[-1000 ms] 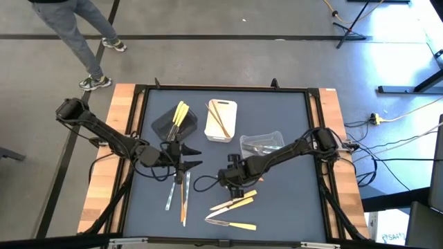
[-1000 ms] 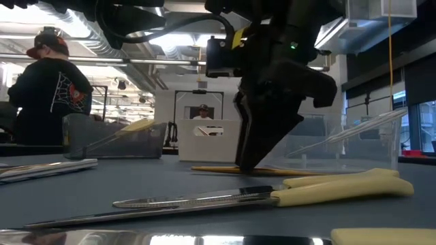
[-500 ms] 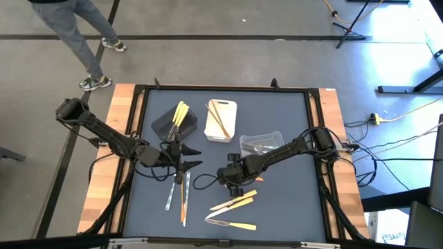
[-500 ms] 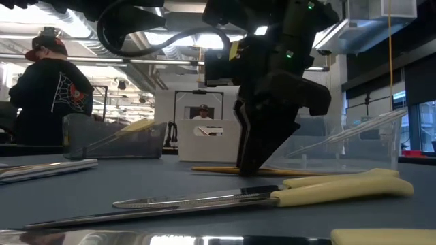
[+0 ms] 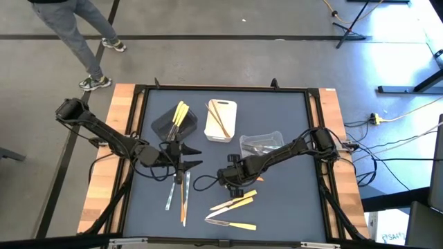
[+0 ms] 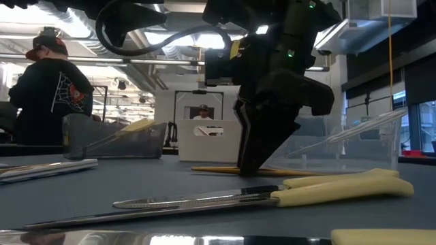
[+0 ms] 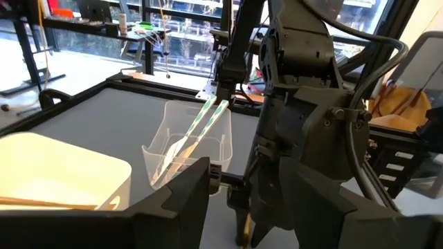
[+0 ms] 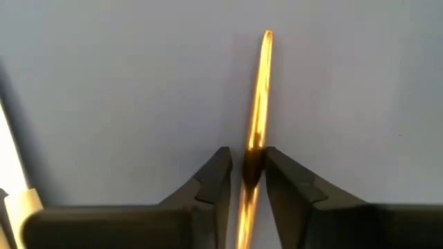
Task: Sort silverware by color (type)
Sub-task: Put the right gold knife into the white bin, then put the left green knife into the transparent bin
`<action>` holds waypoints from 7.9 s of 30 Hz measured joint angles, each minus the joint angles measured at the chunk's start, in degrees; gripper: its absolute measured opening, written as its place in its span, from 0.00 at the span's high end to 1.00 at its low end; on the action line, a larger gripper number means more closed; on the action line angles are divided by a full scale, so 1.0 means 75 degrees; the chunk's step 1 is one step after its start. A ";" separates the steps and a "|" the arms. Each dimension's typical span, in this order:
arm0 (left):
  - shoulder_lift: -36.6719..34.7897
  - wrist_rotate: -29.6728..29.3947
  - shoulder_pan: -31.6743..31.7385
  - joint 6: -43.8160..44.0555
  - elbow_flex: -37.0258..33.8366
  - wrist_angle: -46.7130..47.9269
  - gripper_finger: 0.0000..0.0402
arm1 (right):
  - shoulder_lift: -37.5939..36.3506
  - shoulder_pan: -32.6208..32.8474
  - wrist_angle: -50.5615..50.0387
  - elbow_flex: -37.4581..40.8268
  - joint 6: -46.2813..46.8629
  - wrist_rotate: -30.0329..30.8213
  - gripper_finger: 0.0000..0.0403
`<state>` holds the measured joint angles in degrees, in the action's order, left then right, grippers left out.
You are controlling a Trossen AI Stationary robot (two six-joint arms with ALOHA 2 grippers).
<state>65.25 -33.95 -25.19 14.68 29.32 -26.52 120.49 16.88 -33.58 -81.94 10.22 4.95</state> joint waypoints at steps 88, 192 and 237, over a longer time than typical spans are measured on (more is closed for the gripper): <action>-0.3550 0.1230 -0.0017 0.2181 0.0006 0.5953 0.58 | 0.0015 -0.3104 -0.0045 -0.4709 -0.1389 0.0208 0.99; 0.0248 0.5601 -0.1893 1.2821 0.0076 0.5662 0.58 | 0.1343 -0.4105 0.0472 -0.3403 0.0600 0.1798 0.71; 0.4625 0.4581 -0.2617 1.3793 0.3824 0.8871 0.58 | -0.0076 -0.2584 0.0043 -0.3423 -0.0831 0.1597 0.71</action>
<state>99.94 0.41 -44.82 118.13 58.00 40.01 119.92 -2.50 -33.26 -107.61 3.99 16.93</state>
